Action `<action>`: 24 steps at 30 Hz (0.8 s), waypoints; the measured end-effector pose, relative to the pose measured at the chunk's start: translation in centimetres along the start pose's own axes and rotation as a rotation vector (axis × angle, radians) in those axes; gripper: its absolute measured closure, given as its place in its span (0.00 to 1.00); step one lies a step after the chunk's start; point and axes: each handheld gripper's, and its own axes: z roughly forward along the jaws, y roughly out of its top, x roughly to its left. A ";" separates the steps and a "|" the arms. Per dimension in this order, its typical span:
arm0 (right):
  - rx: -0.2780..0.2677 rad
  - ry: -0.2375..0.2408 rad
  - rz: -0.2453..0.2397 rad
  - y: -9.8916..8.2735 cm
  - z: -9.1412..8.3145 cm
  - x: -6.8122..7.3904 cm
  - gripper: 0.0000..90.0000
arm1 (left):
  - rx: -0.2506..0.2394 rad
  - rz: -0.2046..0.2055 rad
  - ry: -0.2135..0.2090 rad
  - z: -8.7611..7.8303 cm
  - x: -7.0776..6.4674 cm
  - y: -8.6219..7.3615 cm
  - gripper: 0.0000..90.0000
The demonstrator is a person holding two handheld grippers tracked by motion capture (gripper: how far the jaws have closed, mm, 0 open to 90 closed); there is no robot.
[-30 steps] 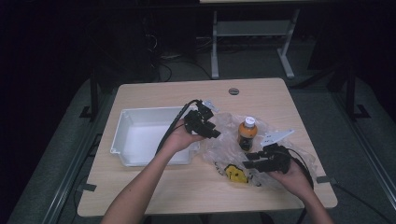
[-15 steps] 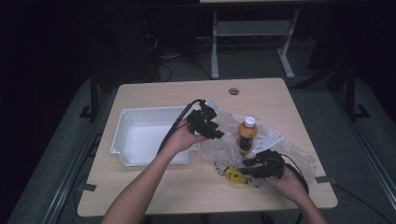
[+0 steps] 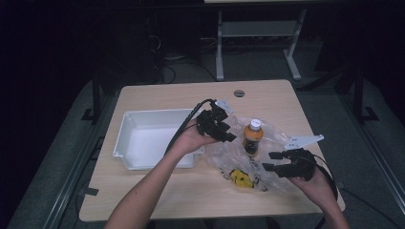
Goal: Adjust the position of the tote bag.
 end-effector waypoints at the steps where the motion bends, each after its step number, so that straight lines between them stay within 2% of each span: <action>1: 0.000 0.000 0.000 0.0 0.0 0.0 0.52 | 0.000 0.000 0.000 0.0 0.0 0.0 0.56; 4: -0.013 -0.028 0.019 -0.2 -1.0 -0.5 0.50 | -0.015 0.017 -0.010 -0.1 -0.3 0.8 0.55; 14: -0.037 -0.055 0.081 -1.6 -2.1 -2.0 0.44 | -0.010 0.050 -0.035 0.4 -0.9 2.6 0.51; 24: -0.043 -0.082 0.086 -2.0 -2.5 -2.6 0.41 | -0.027 0.087 -0.055 1.1 -1.3 4.3 0.49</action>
